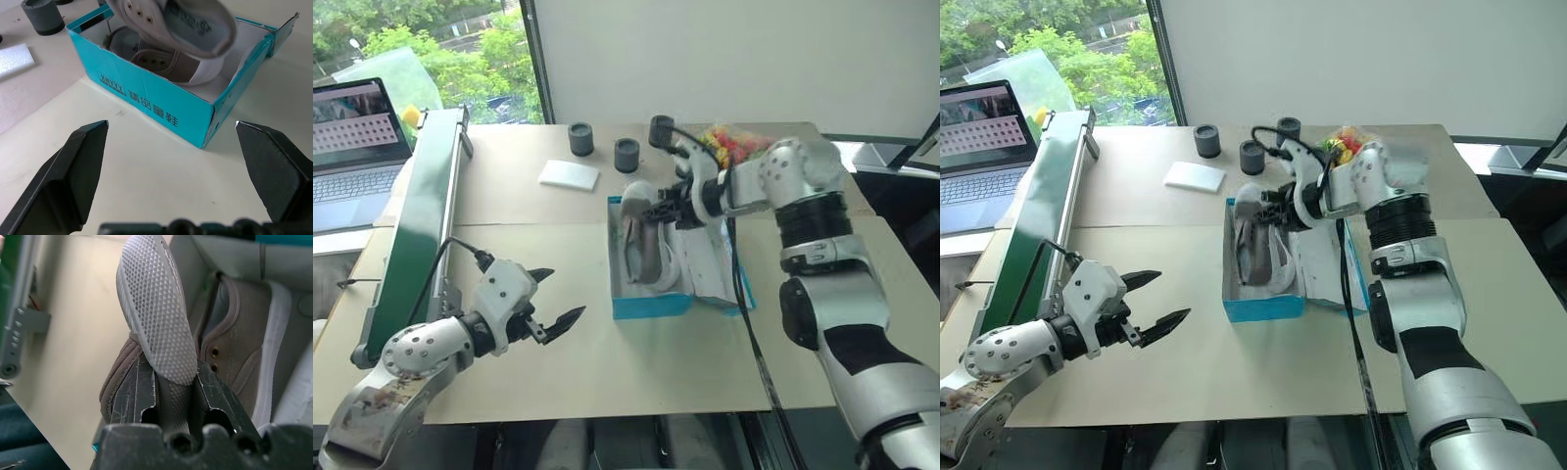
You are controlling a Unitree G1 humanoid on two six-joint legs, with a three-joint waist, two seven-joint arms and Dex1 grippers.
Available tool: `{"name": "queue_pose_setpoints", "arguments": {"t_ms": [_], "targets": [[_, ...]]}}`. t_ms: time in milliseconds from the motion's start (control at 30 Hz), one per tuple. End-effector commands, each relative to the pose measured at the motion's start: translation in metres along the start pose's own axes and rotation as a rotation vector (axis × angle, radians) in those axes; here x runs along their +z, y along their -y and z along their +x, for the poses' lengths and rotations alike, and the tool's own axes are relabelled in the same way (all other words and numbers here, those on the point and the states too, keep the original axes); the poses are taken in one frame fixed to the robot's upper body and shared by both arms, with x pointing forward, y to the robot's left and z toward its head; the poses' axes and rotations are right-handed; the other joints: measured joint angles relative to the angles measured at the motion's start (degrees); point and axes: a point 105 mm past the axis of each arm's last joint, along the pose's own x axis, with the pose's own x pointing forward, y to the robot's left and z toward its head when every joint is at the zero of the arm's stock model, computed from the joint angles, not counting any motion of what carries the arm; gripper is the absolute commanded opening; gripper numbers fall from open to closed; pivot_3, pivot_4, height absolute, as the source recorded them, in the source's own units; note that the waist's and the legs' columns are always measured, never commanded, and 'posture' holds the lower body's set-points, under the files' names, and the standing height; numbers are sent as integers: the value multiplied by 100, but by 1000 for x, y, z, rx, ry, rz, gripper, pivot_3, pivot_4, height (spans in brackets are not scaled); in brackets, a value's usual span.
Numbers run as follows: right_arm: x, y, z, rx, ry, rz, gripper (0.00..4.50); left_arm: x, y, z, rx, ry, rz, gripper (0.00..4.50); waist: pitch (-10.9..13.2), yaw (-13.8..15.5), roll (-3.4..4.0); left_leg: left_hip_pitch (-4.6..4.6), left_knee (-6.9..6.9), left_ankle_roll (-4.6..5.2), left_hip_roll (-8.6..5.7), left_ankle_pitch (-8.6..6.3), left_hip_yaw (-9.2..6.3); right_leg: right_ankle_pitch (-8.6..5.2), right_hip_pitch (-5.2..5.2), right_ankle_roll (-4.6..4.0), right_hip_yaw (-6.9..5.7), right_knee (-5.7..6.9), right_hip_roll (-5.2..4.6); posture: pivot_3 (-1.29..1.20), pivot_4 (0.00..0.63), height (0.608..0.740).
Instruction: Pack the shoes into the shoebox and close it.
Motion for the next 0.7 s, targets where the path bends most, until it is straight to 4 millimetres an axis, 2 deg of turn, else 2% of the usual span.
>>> {"name": "queue_pose_setpoints", "arguments": {"t_ms": [33,200,400,533,567,700], "targets": [[1,-10,8,28,-10,-59,450,8,-3,0,21,32,35,4459,0,-3,0,-1,0,0,2,0,0,0,-2,0,0,1,2,0,150,740],[-9,8,32,-36,-38,-102,450,11,0,0,28,38,39,4459,0,0,0,2,0,-1,1,-1,0,1,-1,0,1,2,1,0,150,740],[-14,9,60,-73,-61,-183,450,11,-1,0,42,39,42,4459,-1,-34,-1,7,0,-3,3,-2,1,1,-1,-1,6,6,7,0,150,740],[-15,8,67,-81,-69,-202,450,12,0,1,41,43,46,4459,-3,-62,-4,34,1,-5,9,-3,5,8,17,-9,12,8,19,0,150,740],[-13,8,67,-82,-58,-191,1376,12,0,1,41,44,47,4500,-4,-68,-5,40,1,-5,11,-3,5,10,22,-11,14,9,23,0,150,740],[2,2,61,-56,9,-167,2653,12,-1,1,44,44,47,4500,-3,-79,-4,48,1,-5,22,-3,4,12,22,-17,18,16,39,0,150,740]]}}
